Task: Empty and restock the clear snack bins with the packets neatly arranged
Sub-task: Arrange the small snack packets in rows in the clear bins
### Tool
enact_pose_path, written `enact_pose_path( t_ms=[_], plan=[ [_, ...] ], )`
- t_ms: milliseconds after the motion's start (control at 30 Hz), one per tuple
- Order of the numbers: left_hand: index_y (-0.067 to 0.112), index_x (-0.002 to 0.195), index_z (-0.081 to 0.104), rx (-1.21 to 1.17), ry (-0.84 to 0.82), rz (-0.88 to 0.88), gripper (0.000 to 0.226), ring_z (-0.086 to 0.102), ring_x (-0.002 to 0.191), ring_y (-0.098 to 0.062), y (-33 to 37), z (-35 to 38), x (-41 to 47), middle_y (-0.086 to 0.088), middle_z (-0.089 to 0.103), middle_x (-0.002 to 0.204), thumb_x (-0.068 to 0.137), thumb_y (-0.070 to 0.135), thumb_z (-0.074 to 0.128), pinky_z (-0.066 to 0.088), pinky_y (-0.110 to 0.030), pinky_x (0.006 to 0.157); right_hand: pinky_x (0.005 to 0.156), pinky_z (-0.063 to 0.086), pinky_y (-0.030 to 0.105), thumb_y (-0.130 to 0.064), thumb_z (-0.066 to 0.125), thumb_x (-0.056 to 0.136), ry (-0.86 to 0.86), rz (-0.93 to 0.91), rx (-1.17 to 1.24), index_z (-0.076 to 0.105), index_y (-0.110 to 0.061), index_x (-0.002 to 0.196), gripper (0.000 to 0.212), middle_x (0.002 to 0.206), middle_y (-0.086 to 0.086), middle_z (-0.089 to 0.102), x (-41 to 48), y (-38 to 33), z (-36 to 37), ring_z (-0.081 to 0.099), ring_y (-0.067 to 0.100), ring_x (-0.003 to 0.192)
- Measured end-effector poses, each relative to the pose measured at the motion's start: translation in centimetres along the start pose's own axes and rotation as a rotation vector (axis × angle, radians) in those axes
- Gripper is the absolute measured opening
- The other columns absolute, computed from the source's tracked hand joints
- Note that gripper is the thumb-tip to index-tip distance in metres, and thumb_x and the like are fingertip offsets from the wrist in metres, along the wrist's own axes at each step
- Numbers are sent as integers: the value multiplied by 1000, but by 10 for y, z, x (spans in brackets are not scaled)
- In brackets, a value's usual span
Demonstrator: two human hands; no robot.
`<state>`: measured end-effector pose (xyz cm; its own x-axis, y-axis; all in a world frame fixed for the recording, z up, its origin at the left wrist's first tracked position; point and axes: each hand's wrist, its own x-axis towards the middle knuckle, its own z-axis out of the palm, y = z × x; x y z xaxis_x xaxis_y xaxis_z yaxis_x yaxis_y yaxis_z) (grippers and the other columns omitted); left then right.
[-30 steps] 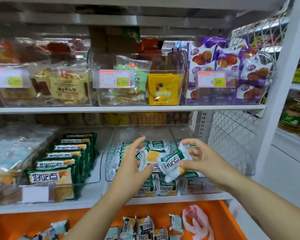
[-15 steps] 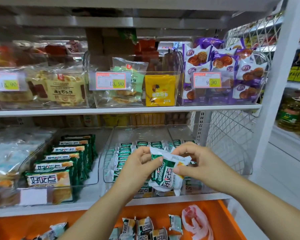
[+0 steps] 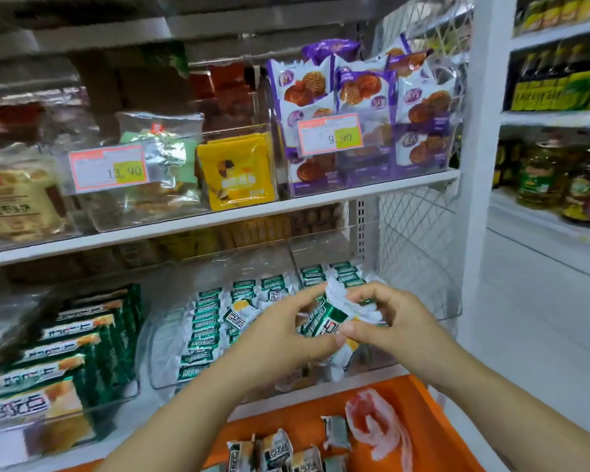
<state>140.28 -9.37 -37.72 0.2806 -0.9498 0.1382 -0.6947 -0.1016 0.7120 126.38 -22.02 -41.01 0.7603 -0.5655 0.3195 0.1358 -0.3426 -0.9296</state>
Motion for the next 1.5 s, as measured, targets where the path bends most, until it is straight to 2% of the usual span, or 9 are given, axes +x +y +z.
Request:
enact_pose_path(
  t_ms=[167, 300, 367, 533, 733, 867, 1133, 1333, 1500],
  plan=[
    [49, 130, 43, 22, 94, 11, 61, 55, 100, 2, -4, 21, 69, 14, 58, 120, 79, 35, 73, 44, -10, 75, 77, 48, 13, -13, 74, 78, 259, -53, -126, 66, -26, 82, 16, 88, -9, 69, 28, 13, -68, 63, -3, 85],
    [29, 130, 52, -113, 207, -84, 59, 62, 98, -3, -12, 45, 130, 13, 63, 113, 76, 39, 75, 51, -30, 91, 59, 38, 6, -15, 74, 79, 765, -267, -401, 61, -24, 72, 17, 65, -15, 59, 40, 36, -116, 54, 8, 62],
    [25, 122, 53, -163, 235, -120, 47, 65, 94, -10, -17, 58, 160, 9, 64, 109, 80, 33, 74, 52, -36, 91, 59, 38, 11, -22, 72, 75, 873, -351, -523, 60, -23, 75, 12, 66, -12, 55, 41, 56, -134, 51, 10, 58],
    [19, 117, 50, -109, 269, -71, 38, 54, 85, -4, -26, 91, 223, 8, 56, 106, 85, 19, 71, 38, -7, 60, 56, 38, 19, -23, 72, 73, 776, -480, -691, 55, -16, 72, 19, 75, -3, 48, 51, 112, -161, 45, 9, 60],
    [23, 139, 38, 18, 144, -94, 64, 45, 117, -11, -58, 109, 274, 7, 47, 127, 85, 32, 71, 33, -20, 82, 57, 36, 15, -27, 71, 75, 726, -587, -702, 52, -10, 67, 27, 72, -3, 44, 56, 138, -178, 40, 7, 60],
    [21, 141, 35, 131, 67, -117, 68, 45, 117, -12, -72, 109, 296, 7, 45, 124, 84, 27, 72, 34, -20, 85, 59, 32, 11, -19, 75, 72, 725, -618, -678, 49, -9, 65, 29, 70, -5, 40, 59, 141, -177, 38, 8, 61],
    [22, 146, 35, 576, -79, -119, 72, 40, 132, -26, -93, 117, 321, -6, 32, 151, 84, 33, 71, 38, -38, 106, 51, 31, 21, -21, 68, 74, 806, -611, -630, 45, -9, 66, 27, 68, -2, 40, 63, 147, -168, 34, 15, 56],
    [22, 103, 46, 861, 30, -29, 34, 54, 93, -24, -98, 133, 327, -3, 53, 109, 83, 30, 72, 45, -32, 74, 53, 29, 16, -18, 68, 75, 810, -616, -633, 44, -10, 67, 26, 70, -3, 38, 63, 147, -168, 33, 12, 58],
    [29, 88, 52, 631, -45, -129, 22, 58, 76, -16, -102, 123, 331, 7, 56, 90, 84, 41, 70, 38, -26, 63, 51, 29, 18, -18, 67, 75, 824, -614, -630, 44, -11, 67, 25, 71, -5, 37, 64, 147, -165, 33, 13, 57]
  ],
)
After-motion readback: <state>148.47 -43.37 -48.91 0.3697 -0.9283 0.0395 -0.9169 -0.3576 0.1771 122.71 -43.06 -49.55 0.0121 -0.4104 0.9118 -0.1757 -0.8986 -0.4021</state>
